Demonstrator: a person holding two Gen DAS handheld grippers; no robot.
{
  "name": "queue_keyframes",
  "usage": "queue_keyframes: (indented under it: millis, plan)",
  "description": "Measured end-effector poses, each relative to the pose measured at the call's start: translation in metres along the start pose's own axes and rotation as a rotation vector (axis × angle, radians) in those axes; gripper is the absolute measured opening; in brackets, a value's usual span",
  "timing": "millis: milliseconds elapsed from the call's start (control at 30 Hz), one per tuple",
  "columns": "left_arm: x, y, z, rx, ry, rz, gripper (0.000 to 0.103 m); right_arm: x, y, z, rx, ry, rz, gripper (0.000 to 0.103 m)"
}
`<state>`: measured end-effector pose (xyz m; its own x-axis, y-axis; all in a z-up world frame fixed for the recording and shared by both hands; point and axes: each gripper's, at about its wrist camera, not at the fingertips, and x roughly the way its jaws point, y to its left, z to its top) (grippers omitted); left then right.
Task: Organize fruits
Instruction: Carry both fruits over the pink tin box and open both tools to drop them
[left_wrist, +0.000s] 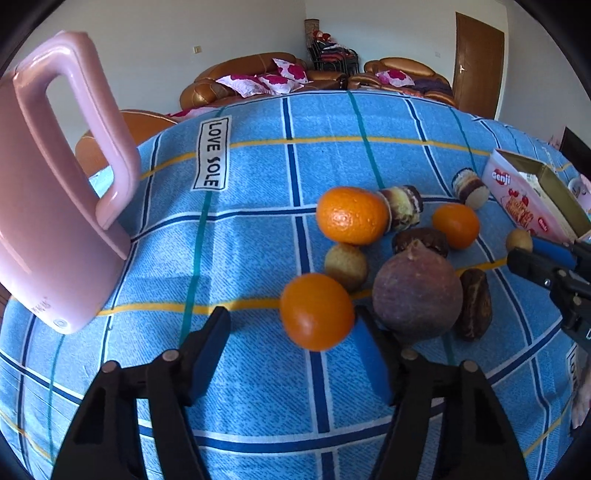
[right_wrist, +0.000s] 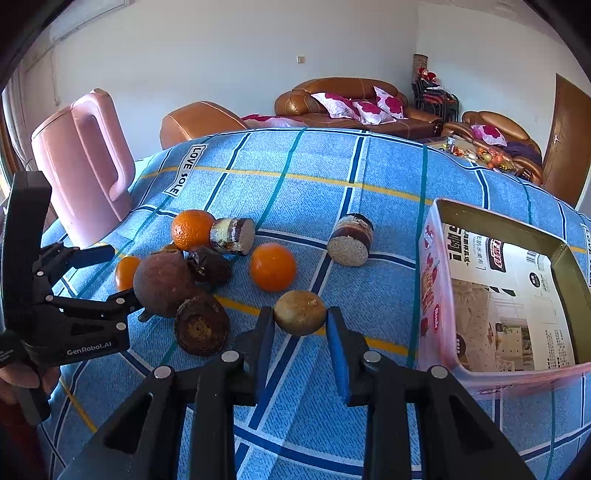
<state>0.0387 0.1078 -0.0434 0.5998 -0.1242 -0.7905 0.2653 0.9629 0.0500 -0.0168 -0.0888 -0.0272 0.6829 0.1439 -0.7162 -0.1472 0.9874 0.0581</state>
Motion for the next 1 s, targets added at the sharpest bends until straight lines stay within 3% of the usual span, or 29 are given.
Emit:
queue_keyframes:
  millis: [67, 100, 200, 367, 500, 700, 1000]
  plan:
    - [-0.002, 0.002, -0.002, -0.020, -0.008, -0.021, 0.049, -0.001, -0.002, 0.000, 0.001, -0.005, 0.004, 0.031]
    - [-0.003, 0.002, -0.002, -0.032, -0.017, -0.021, 0.036, -0.002, -0.003, -0.001, 0.003, -0.010, 0.010, 0.031]
    - [-0.008, 0.001, -0.001, -0.067, -0.052, 0.018, 0.035, -0.008, -0.007, 0.002, 0.025, -0.043, 0.061, 0.031]
    - [-0.023, 0.005, 0.004, -0.125, -0.175, 0.010, 0.035, -0.025, -0.015, 0.008, 0.082, -0.122, 0.186, 0.031]
    - [-0.040, 0.000, 0.007, -0.155, -0.289, -0.011, 0.035, -0.033, -0.021, 0.011, 0.114, -0.158, 0.234, 0.031]
    - [-0.053, -0.027, 0.013, -0.148, -0.372, -0.015, 0.035, -0.050, -0.033, 0.012, 0.114, -0.235, 0.113, 0.031]
    - [-0.057, -0.094, 0.026, -0.088, -0.394, -0.091, 0.035, -0.077, -0.098, 0.003, 0.172, -0.322, -0.102, 0.031]
